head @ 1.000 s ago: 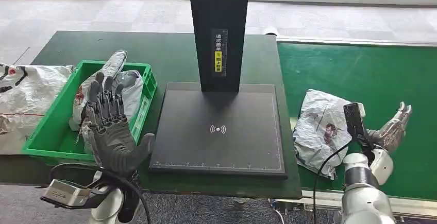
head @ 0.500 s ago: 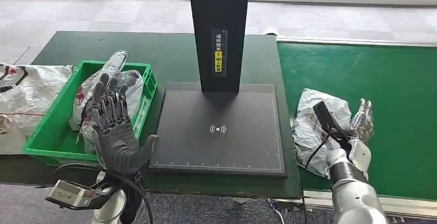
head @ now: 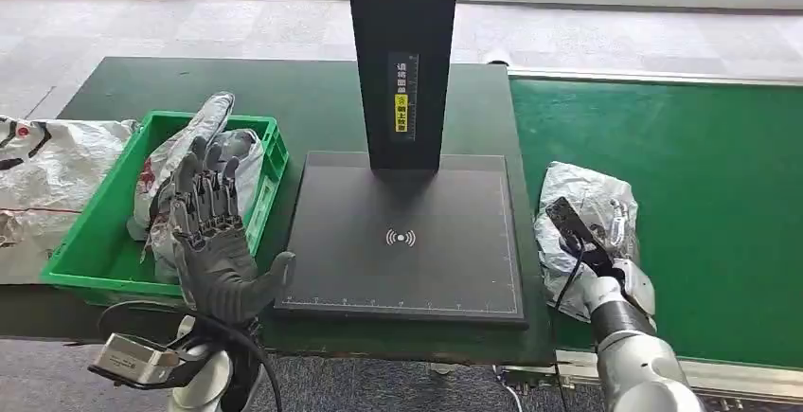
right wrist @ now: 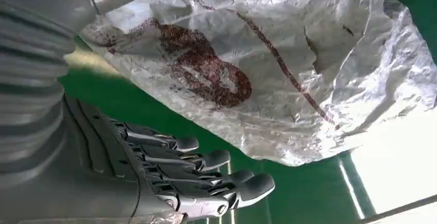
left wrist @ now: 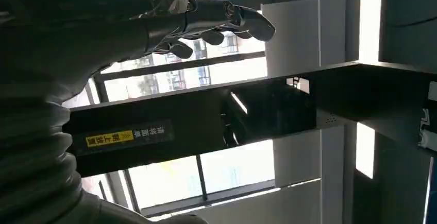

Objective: Moved the parcel from conveyor to table for the left to box.

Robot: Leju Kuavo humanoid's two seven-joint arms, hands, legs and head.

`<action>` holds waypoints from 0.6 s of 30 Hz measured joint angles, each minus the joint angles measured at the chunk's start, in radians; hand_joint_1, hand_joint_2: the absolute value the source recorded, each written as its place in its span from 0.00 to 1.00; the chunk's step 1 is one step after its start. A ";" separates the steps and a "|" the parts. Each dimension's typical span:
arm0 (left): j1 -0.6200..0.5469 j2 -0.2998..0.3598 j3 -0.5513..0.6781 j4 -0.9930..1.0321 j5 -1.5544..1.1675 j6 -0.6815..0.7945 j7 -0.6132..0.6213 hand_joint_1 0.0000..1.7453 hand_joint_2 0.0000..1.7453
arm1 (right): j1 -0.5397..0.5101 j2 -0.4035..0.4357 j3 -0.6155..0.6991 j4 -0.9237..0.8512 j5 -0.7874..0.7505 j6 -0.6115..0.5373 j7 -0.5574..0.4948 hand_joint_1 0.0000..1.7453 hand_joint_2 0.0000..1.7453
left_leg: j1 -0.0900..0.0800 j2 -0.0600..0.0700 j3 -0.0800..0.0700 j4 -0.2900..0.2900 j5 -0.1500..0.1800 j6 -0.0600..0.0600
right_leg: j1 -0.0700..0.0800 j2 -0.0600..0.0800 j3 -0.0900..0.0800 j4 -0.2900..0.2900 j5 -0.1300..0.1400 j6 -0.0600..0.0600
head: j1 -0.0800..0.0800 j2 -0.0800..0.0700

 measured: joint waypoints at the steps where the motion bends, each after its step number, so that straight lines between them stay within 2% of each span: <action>1: 0.001 0.001 -0.002 0.000 0.000 0.000 0.000 0.00 1.00 | 0.000 0.000 0.000 0.001 0.000 0.010 0.010 0.00 1.00 | 0.000 0.000 0.000 0.000 0.000 0.000 | 0.000 0.000 0.000 0.000 0.000 0.000 | 0.000 0.000; 7: 0.011 0.011 -0.008 0.000 -0.003 0.007 0.000 0.00 1.00 | 0.001 0.000 0.007 0.013 0.042 0.127 0.159 0.00 1.00 | 0.000 0.000 0.000 0.000 0.000 0.000 | 0.000 0.000 0.000 0.000 0.000 0.000 | 0.000 0.000; 12: 0.013 0.016 -0.008 0.000 -0.014 0.011 0.000 0.00 1.00 | 0.001 0.003 0.023 0.021 0.063 0.225 0.208 0.00 1.00 | 0.000 0.000 0.000 0.000 0.000 0.000 | 0.000 0.000 0.000 0.000 0.000 0.000 | 0.000 0.000; 13: 0.013 0.018 -0.008 0.000 -0.015 0.012 0.000 0.00 1.00 | 0.001 0.004 0.027 0.023 0.066 0.233 0.209 0.42 1.00 | 0.000 0.000 0.000 0.000 0.000 0.000 | 0.000 0.000 0.000 0.000 0.000 0.000 | 0.000 0.000; 14: 0.013 0.018 -0.008 0.000 -0.015 0.013 0.000 0.00 1.00 | 0.001 0.005 0.030 0.024 0.067 0.238 0.211 1.00 1.00 | 0.000 0.000 0.000 0.000 0.000 0.000 | 0.000 0.000 0.000 0.000 0.000 0.000 | 0.000 0.000; 18: 0.013 0.020 -0.009 0.001 -0.015 0.013 0.000 0.00 1.00 | 0.001 0.006 0.047 0.025 0.083 0.256 0.222 1.00 1.00 | 0.000 0.000 0.000 0.000 0.000 0.000 | 0.000 0.000 0.000 0.000 0.000 0.000 | 0.000 0.000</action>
